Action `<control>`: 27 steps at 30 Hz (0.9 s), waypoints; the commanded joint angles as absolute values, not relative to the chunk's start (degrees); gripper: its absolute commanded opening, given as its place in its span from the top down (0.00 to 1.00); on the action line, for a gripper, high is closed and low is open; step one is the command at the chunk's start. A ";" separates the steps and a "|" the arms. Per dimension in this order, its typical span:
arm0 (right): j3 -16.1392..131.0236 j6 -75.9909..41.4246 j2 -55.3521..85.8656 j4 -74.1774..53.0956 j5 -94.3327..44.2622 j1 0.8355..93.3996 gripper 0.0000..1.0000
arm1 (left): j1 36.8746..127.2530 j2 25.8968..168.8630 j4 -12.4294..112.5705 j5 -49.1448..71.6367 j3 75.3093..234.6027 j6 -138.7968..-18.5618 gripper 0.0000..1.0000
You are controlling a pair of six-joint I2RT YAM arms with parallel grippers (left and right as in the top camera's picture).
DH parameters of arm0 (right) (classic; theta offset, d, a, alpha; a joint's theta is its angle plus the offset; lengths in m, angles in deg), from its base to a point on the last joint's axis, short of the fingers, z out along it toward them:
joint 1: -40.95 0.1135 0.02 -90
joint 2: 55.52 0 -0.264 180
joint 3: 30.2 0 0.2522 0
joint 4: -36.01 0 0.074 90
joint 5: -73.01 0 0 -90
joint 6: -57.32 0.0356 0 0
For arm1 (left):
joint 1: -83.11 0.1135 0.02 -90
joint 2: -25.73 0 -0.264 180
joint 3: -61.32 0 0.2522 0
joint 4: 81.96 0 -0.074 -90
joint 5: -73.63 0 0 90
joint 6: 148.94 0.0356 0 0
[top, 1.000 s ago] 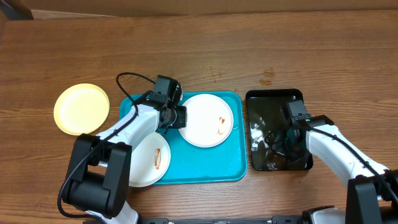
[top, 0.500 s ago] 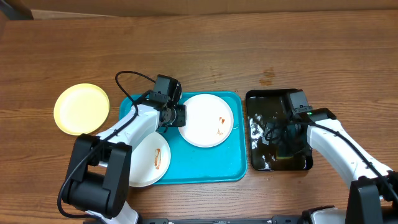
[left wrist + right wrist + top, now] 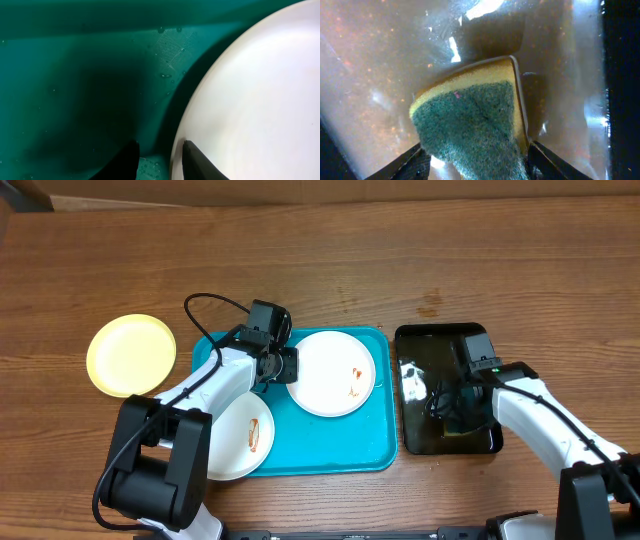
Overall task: Clean dirty plates on tray and stack at the side
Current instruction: 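Dip and rub the held sponge in the black tray's water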
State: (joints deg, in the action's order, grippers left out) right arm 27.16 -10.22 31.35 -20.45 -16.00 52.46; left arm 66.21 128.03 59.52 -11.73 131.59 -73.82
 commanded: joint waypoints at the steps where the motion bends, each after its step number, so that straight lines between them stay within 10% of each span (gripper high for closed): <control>1: 24.76 -10.20 31.31 -19.10 -16.43 52.53 0.38 | 65.84 129.87 58.34 -12.32 131.04 -73.99 0.75; 6: 25.30 -10.25 31.29 -19.05 -18.90 52.51 0.96 | 65.84 129.87 58.19 -12.34 131.04 -73.97 0.96; 27: 41.52 -12.47 31.29 -35.56 -19.30 52.48 0.96 | 65.84 129.87 58.37 -12.32 131.04 -73.97 0.96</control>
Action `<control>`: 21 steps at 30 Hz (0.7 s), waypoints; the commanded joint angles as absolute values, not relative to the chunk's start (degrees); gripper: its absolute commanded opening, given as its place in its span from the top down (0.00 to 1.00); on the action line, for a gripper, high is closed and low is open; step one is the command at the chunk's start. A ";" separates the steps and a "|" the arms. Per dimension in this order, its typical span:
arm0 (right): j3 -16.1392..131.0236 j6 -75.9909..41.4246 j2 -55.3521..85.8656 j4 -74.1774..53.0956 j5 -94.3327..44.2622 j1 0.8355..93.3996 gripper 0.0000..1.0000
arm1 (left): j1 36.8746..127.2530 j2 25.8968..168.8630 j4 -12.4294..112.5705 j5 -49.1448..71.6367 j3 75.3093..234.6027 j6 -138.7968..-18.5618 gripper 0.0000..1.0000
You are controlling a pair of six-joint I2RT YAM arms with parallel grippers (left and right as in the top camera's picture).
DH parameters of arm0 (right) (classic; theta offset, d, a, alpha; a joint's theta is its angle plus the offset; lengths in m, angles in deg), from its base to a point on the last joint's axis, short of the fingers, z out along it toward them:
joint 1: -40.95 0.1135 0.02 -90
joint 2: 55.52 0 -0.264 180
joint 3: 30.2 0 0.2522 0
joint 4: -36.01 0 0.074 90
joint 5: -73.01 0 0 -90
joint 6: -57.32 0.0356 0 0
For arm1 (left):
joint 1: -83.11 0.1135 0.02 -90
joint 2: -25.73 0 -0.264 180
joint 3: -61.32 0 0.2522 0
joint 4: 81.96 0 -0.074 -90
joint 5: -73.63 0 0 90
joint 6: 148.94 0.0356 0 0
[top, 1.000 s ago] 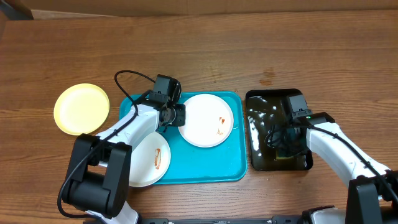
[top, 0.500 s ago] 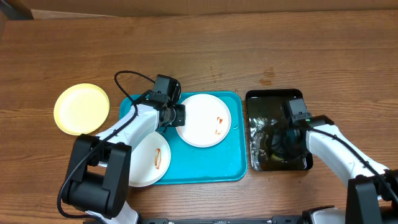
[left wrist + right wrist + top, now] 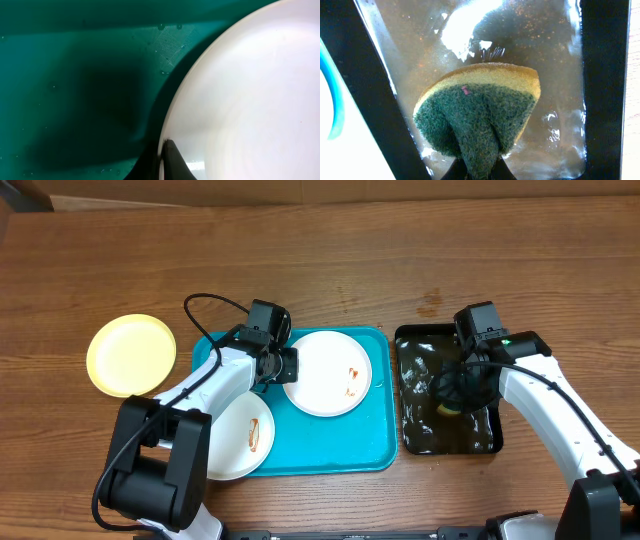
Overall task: Clean dirty plates on tray and stack at the side
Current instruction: 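Dip and rub the held sponge in the black tray's water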
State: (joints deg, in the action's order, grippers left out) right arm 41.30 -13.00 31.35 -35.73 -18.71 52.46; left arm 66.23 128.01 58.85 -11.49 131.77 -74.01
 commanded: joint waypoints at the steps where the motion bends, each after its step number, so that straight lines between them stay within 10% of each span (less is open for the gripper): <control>1: 40.93 -11.91 31.29 -35.53 -19.30 52.53 0.96 | 65.84 129.87 58.37 -12.32 131.04 -73.97 0.96; 11: 27.92 -11.25 31.29 -23.91 -19.71 52.53 0.96 | 65.84 129.87 58.37 -12.32 131.04 -73.99 0.96; 18: 26.04 -11.27 31.29 -23.38 -24.17 52.53 0.34 | 65.84 129.87 58.17 -12.32 131.04 -73.97 0.96; 21: 26.00 -11.25 31.29 -25.11 -27.71 52.57 0.33 | 65.84 129.87 58.15 -12.32 131.04 -73.97 0.96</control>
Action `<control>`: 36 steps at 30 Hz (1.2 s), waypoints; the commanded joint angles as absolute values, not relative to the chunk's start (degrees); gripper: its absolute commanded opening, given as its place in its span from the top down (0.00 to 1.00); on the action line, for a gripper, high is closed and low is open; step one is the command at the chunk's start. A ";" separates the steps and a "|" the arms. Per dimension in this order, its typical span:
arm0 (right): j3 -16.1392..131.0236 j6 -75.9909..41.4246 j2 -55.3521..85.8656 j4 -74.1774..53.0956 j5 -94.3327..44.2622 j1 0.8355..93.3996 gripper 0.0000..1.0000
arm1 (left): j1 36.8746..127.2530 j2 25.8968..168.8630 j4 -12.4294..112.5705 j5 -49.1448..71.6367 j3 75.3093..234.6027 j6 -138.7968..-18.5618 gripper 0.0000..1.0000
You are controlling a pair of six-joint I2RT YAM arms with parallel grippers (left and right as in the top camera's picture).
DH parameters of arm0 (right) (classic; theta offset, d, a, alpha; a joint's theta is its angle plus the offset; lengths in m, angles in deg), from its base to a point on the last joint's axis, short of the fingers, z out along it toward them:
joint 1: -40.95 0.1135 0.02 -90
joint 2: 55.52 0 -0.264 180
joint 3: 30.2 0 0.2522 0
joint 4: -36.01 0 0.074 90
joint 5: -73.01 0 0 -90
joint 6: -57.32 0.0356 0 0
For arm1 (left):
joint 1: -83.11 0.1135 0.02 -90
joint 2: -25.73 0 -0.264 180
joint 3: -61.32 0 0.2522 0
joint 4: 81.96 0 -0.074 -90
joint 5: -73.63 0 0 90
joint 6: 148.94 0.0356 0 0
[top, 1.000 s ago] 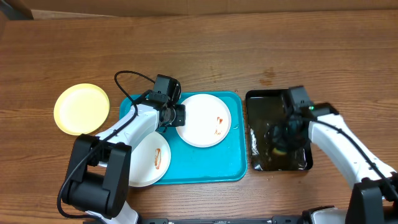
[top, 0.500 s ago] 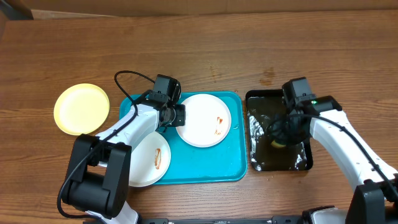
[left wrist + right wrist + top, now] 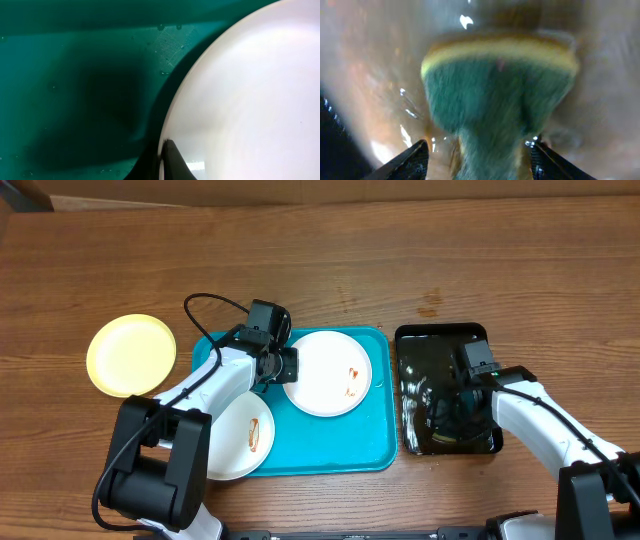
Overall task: Clean dirty plates on tray and stack at the side
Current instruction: 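Dip and rub the held sponge in the black tray's water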
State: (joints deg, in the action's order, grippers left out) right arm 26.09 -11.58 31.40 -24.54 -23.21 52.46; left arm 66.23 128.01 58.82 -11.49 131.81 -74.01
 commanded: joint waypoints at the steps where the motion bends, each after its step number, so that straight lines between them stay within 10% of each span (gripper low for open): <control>1: 25.94 -11.23 31.29 -25.33 -27.93 52.57 0.35 | 65.84 129.87 58.17 -12.32 131.04 -73.97 0.95; 7: 25.94 -9.41 31.29 -25.90 -27.28 52.57 0.52 | 65.84 129.87 58.15 -12.34 131.04 -73.97 0.95; 17: 25.94 -7.21 31.29 -19.56 -20.89 52.57 0.53 | 65.84 129.87 58.17 -12.34 131.04 -73.97 0.95; 32: 26.90 -7.14 31.29 -25.92 -22.66 52.46 0.29 | 65.84 129.87 58.19 -12.34 131.04 -73.99 0.93; 36: 27.07 -6.97 31.29 -27.43 -24.57 52.53 0.46 | 65.84 129.87 58.23 -12.34 131.04 -73.97 0.92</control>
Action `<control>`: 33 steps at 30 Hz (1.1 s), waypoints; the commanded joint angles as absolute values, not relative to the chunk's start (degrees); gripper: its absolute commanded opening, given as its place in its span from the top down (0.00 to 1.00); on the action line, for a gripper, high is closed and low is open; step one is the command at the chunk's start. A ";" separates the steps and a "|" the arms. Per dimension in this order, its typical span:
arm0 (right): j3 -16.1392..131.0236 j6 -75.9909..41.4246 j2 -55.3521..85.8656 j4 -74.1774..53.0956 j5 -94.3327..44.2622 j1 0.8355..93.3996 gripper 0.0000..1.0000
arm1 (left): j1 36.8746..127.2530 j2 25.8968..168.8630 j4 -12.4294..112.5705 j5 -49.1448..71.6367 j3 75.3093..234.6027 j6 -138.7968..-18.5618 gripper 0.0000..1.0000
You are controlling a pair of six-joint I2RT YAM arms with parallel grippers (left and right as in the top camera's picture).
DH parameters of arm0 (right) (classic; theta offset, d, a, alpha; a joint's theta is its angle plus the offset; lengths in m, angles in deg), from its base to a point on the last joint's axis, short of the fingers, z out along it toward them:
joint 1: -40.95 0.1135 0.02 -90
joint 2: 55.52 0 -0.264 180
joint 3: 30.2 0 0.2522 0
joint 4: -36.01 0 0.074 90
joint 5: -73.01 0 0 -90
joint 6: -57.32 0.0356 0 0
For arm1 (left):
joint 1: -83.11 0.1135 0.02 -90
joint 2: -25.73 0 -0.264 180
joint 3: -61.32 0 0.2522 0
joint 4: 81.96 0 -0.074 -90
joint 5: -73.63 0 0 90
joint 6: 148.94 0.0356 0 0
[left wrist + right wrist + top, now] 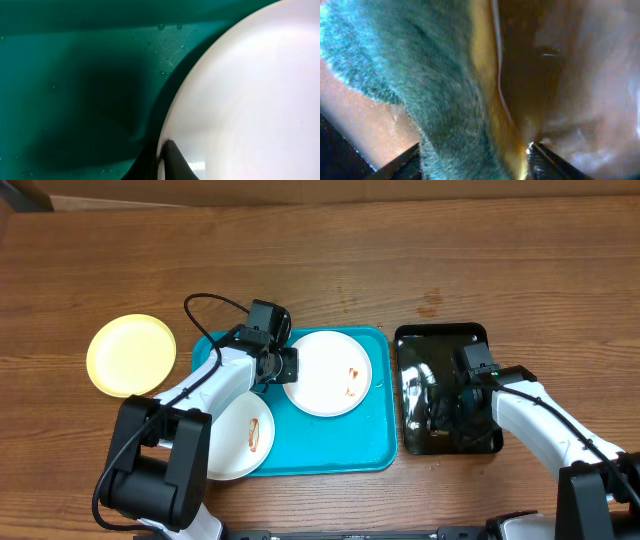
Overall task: Clean dirty plates on tray and stack at the side
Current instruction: 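Dip and rub the held sponge in the black tray's water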
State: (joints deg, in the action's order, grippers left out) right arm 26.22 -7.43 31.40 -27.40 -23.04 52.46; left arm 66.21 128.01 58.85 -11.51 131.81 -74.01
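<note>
A white plate (330, 375) smeared with red lies on the teal tray (330, 455). My left gripper (283, 367) is shut on its left rim, one finger over the plate and one under it (161, 162). A second white plate (235, 440) with a red stain sits at the tray's front left, partly under my left arm. My right gripper (450, 405) is down in the black basin (445, 332) of brownish water. Its fingers stand wide apart (475, 162), and the green-and-yellow sponge (430, 75) fills the space between them.
A yellow plate (130, 355) lies on the wooden table left of the tray. The basin stands just right of the tray. A black cable loops behind my left wrist.
The sponge now fills the right wrist view much closer up, with the fingers still spread wide around it in the water. My left gripper and the white plate have not moved.
My left gripper stood open astride the plate's rim, then shut on it and has stayed there. My right gripper was spread around the sponge in the basin, then pinched it and held it above the water, then was down in the basin with its fingers wide again, as now.
</note>
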 commanded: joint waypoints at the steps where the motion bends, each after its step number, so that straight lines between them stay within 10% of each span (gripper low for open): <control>1: 27.07 -6.97 31.29 -27.32 -24.48 52.53 0.56 | 65.84 129.87 58.21 -12.34 131.04 -73.97 0.92; 5: 27.07 -7.01 31.29 -25.00 -24.35 52.53 0.96 | 65.84 129.87 58.17 -12.36 131.04 -73.97 0.92; 9: 27.09 -6.99 31.29 -24.98 -24.70 52.51 0.96 | 65.84 129.87 58.17 -12.36 131.04 -73.97 0.91; 11: 27.55 -7.05 31.29 -25.76 -24.74 52.51 0.52 | 65.84 129.87 58.19 -12.36 131.04 -73.97 0.91; 14: 29.06 -7.38 31.29 -26.31 -23.25 52.44 0.32 | 65.84 129.87 58.19 -12.36 131.04 -73.97 0.89; 28: 27.33 -7.34 31.31 -10.92 -16.06 52.53 0.32 | 65.84 129.87 58.15 -12.38 131.04 -73.95 0.88; 33: 26.31 -7.36 31.31 -10.97 -16.00 52.53 0.56 | 65.84 129.87 58.17 -12.38 131.04 -73.97 0.87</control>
State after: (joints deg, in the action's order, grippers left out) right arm 27.22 -7.58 31.40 -11.08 -16.89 52.46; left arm 66.21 128.10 58.58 -11.51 131.79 -74.01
